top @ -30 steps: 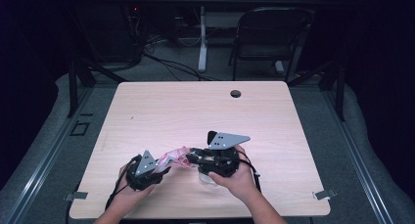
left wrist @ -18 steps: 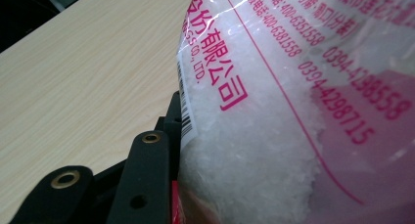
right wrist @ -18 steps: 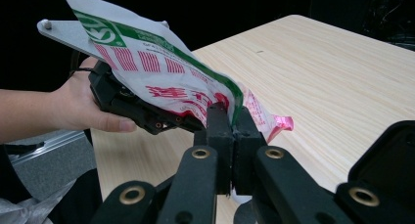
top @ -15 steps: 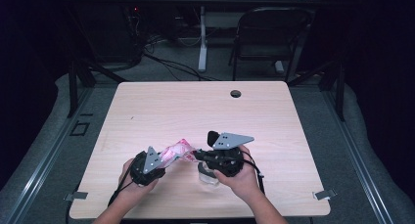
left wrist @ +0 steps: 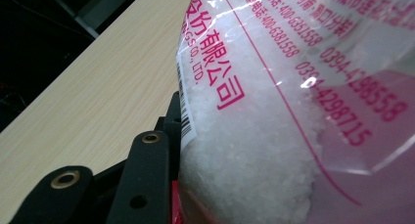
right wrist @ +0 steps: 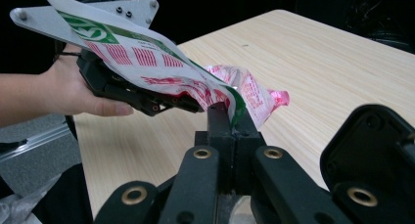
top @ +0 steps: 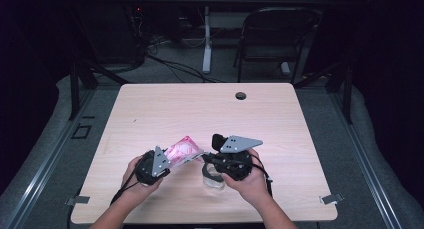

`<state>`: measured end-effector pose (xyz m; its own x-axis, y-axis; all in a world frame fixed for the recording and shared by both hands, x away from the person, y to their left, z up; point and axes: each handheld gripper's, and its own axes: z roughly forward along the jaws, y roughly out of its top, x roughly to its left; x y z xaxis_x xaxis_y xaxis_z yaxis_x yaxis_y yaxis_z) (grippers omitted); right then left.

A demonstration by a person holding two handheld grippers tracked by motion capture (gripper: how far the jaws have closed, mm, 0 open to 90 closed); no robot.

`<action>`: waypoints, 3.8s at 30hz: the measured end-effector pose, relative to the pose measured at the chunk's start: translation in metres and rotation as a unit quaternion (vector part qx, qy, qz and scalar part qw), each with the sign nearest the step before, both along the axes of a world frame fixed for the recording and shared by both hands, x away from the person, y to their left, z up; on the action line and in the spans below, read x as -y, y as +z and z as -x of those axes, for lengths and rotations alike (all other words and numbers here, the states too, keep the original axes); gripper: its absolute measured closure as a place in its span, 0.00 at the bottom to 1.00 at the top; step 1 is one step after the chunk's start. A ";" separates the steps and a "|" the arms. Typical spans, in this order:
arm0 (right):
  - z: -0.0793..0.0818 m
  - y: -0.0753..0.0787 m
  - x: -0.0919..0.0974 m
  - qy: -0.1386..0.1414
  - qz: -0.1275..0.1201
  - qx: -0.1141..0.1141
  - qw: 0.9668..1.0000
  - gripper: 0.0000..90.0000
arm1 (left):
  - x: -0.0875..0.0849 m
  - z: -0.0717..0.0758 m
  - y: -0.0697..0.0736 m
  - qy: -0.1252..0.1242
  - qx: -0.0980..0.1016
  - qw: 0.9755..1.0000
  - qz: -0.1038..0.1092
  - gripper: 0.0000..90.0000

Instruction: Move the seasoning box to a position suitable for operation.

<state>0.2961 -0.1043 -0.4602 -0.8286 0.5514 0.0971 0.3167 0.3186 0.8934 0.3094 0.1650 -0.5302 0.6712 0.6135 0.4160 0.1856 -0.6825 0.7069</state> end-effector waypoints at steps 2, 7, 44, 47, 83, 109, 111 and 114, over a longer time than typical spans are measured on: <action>0.001 -0.002 0.001 -0.002 0.004 -0.001 1.000 1.00 | 0.001 0.000 -0.001 -0.001 0.006 1.000 -0.007 0.71; 0.002 -0.012 0.004 -0.007 -0.001 -0.006 1.000 1.00 | 0.003 0.002 -0.007 0.002 0.021 0.999 -0.027 0.71; 0.006 -0.033 0.009 -0.021 0.012 -0.005 1.000 1.00 | 0.011 0.002 -0.018 -0.004 0.057 0.996 -0.071 0.71; 0.007 -0.035 0.009 -0.022 0.011 -0.003 1.000 1.00 | 0.012 0.004 -0.017 -0.002 0.071 0.994 -0.081 0.71; 0.014 -0.040 0.014 -0.038 0.038 0.020 0.998 0.94 | 0.020 0.013 -0.008 0.011 0.185 0.970 -0.156 0.71; 0.013 -0.038 0.020 -0.038 0.044 0.015 0.998 1.00 | 0.028 0.013 0.001 0.009 0.200 0.964 -0.175 0.72; 0.013 -0.038 0.021 -0.036 0.039 0.009 0.999 1.00 | 0.029 0.012 0.002 0.008 0.205 0.963 -0.174 0.72; 0.012 -0.038 0.022 -0.036 0.034 0.003 0.999 1.00 | 0.029 0.012 0.003 0.007 0.206 0.962 -0.177 0.72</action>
